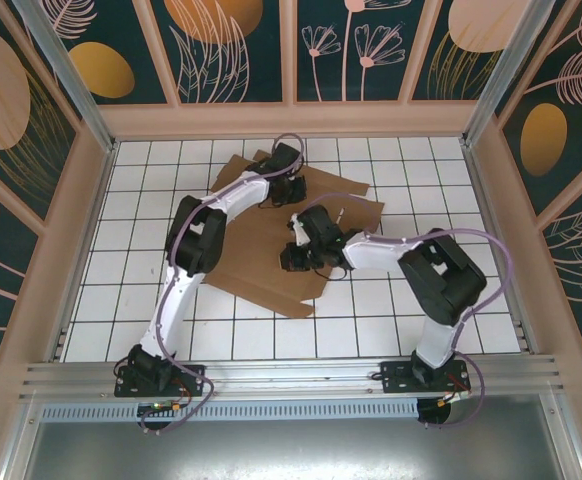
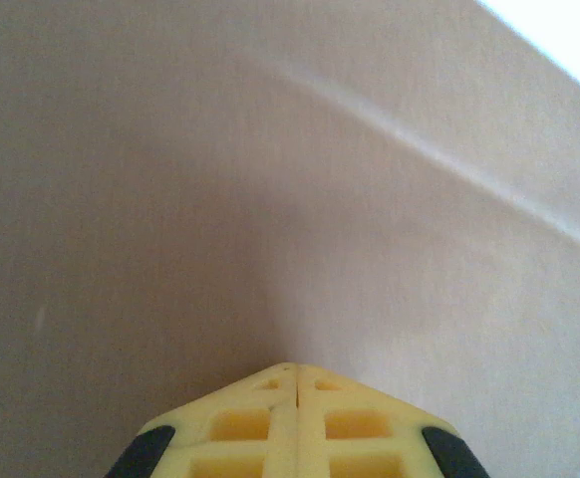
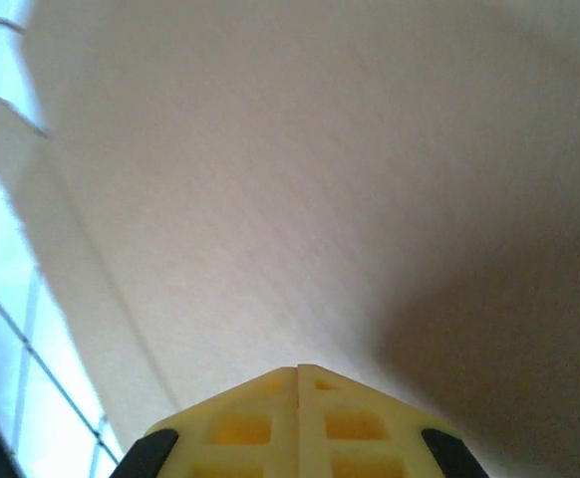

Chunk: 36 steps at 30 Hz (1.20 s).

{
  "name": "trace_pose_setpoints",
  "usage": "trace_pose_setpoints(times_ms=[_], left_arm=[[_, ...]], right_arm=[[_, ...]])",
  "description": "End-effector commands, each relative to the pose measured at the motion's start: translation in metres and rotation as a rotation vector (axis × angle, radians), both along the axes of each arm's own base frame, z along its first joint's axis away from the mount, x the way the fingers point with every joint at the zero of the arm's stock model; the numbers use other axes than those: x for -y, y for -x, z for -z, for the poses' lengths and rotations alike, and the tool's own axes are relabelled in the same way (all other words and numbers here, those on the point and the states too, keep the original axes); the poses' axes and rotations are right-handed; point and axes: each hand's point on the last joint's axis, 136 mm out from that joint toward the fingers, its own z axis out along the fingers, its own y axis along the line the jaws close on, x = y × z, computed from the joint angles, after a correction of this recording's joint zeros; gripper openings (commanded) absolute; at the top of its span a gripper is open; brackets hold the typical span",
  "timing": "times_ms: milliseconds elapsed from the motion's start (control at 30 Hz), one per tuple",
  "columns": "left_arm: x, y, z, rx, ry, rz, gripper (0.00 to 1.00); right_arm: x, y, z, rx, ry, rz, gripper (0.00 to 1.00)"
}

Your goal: Fold the paper box

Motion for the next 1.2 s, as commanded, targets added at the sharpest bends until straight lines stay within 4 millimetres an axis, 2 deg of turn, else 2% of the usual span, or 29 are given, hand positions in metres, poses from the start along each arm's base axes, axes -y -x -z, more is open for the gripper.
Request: trace_pose_setpoints(times_ms=[0,67,133,167,233,300,367,433,567,633,733,833,1000,1067,1167], left_arm=[[-0.011,-0.016,-0.103,0.24,0.106,0.005,0.05],[-0.019,-0.01,-0.137,0.306,0.142,-0.001,0.07],[-0.032,0.0,-0.145,0.284,0.151,-0.036,0.03],[-0.039,0.006,-0.14,0.247,0.145,-0.065,0.0],[-0.053,0.028,-0.114,0.144,0.131,-0.111,0.0],[-0.063,0.055,-0.089,0.061,0.139,-0.149,0.0],[-0.074,0.079,-0.07,0.003,0.147,-0.187,0.0],[-0.084,0.099,-0.05,-0.049,0.14,-0.211,0.0],[-0.104,0.119,-0.013,-0.136,0.074,-0.251,0.0],[-0.114,0.122,0.001,-0.171,0.065,-0.279,0.0],[-0.127,0.115,0.011,-0.182,0.049,-0.316,0.0],[-0.134,0.102,0.016,-0.174,0.013,-0.335,0.0],[-0.129,0.08,0.031,-0.19,-0.017,-0.309,0.0],[-0.125,0.074,0.035,-0.195,-0.022,-0.288,0.0],[-0.125,0.068,0.033,-0.178,-0.037,-0.274,0.0]], right_arm=[[0.014,-0.032,-0.085,0.227,-0.182,0.091,0.05],[0.046,-0.046,-0.104,0.318,-0.172,0.193,0.07],[0.083,-0.063,-0.114,0.392,-0.115,0.33,0.16],[0.099,-0.071,-0.117,0.411,-0.088,0.381,0.16],[0.14,-0.091,-0.117,0.449,-0.012,0.493,0.15],[0.168,-0.111,-0.108,0.429,0.076,0.562,0.1],[0.179,-0.129,-0.09,0.371,0.159,0.562,0.05],[0.18,-0.144,-0.067,0.323,0.238,0.54,0.03],[0.178,-0.157,-0.022,0.227,0.349,0.5,0.01],[0.179,-0.159,-0.001,0.173,0.389,0.495,0.0],[0.187,-0.151,0.029,0.116,0.453,0.504,0.0],[0.194,-0.133,0.054,0.047,0.499,0.499,0.0],[0.19,-0.082,0.063,-0.007,0.492,0.455,0.0],[0.175,-0.054,0.065,-0.036,0.446,0.406,0.0],[0.142,-0.01,0.064,-0.09,0.361,0.297,0.03]])
